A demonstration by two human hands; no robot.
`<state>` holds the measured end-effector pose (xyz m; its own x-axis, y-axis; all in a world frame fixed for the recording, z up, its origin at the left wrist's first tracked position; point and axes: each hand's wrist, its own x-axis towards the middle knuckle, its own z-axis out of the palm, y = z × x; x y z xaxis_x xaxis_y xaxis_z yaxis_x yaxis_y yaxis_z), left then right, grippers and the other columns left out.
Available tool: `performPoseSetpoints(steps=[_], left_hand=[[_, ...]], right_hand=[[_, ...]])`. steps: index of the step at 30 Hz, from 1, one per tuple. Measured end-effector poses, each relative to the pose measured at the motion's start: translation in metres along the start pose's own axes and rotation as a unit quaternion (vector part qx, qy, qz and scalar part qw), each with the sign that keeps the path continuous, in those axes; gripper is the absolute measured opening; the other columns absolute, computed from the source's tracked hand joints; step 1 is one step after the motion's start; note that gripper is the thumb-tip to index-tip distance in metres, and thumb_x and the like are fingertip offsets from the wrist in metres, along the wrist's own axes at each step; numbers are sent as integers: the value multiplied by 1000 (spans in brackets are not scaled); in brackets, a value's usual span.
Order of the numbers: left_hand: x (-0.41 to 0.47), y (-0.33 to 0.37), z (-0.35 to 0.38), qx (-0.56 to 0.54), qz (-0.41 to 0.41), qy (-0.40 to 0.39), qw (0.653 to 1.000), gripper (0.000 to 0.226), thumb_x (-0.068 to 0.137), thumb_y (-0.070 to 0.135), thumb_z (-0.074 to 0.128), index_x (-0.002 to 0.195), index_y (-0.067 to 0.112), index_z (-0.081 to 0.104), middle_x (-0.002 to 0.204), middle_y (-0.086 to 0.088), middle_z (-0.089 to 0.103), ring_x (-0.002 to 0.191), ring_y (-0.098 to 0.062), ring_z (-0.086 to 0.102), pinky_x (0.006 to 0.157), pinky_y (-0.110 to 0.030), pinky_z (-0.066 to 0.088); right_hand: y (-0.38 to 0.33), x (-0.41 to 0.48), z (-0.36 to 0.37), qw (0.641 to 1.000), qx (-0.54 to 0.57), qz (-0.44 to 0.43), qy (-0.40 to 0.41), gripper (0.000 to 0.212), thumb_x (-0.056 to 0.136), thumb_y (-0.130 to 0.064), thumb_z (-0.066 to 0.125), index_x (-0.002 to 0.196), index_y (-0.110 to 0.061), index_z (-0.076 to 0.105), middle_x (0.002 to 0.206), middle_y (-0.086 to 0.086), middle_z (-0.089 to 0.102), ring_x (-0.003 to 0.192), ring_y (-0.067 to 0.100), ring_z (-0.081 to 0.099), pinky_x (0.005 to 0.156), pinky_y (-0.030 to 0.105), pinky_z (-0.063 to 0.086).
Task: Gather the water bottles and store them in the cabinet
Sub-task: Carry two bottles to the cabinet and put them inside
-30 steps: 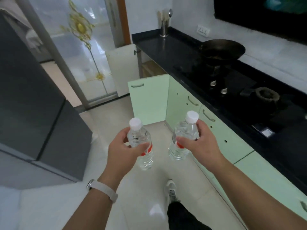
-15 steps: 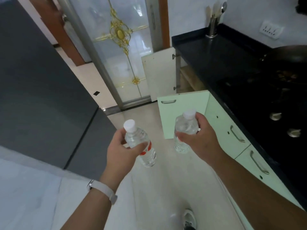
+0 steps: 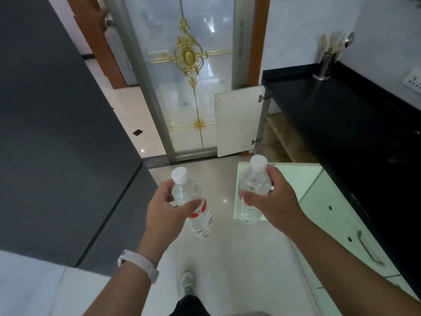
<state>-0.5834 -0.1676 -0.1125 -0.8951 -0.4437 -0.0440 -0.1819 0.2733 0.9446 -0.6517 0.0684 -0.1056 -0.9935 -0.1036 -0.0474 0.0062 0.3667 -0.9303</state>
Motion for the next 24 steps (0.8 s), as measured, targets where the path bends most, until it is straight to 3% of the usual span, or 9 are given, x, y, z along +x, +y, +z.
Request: performPoseSetpoints(steps=[3, 7, 13, 17, 24], left_hand=[[62, -10, -15, 2, 6, -19, 1000, 57, 70, 14, 90, 119, 23, 63, 108, 7, 71, 100, -15, 69, 85, -33, 56], [146, -12, -40, -22, 16, -68, 997, 58, 71, 11, 89, 121, 23, 61, 108, 8, 69, 101, -11, 67, 82, -26, 54], [249, -13, -59, -27, 28, -137, 990, 59, 74, 12, 88, 124, 24, 59, 112, 7, 69, 105, -12, 67, 88, -34, 57], [291, -10, -52, -29, 38, -156, 987, 61, 75, 12, 87, 129, 20, 59, 115, 5, 69, 105, -14, 68, 88, -33, 56], [370, -3, -24, -29, 9, -176, 984, 58, 75, 13, 87, 125, 24, 61, 109, 7, 72, 97, -9, 70, 86, -33, 57]], right_hand=[[-13, 39, 30, 999, -12, 21, 30, 69, 63, -42, 85, 120, -46, 48, 110, -19, 61, 103, 9, 59, 91, 43, 52], [-44, 92, 72, 996, -23, 39, 72, 68, 69, -32, 87, 121, -44, 45, 110, -20, 57, 104, 10, 57, 90, 35, 51], [-77, 153, 122, 993, -48, 41, 95, 67, 69, -34, 87, 121, -42, 45, 109, -21, 57, 103, 10, 58, 88, 33, 52], [-85, 186, 136, 991, -59, 57, 106, 68, 69, -35, 87, 124, -39, 46, 109, -20, 59, 101, 10, 61, 91, 36, 55], [-70, 264, 137, 989, -60, 73, 111, 64, 70, -37, 85, 119, -44, 46, 103, -28, 57, 95, 4, 61, 85, 26, 52]])
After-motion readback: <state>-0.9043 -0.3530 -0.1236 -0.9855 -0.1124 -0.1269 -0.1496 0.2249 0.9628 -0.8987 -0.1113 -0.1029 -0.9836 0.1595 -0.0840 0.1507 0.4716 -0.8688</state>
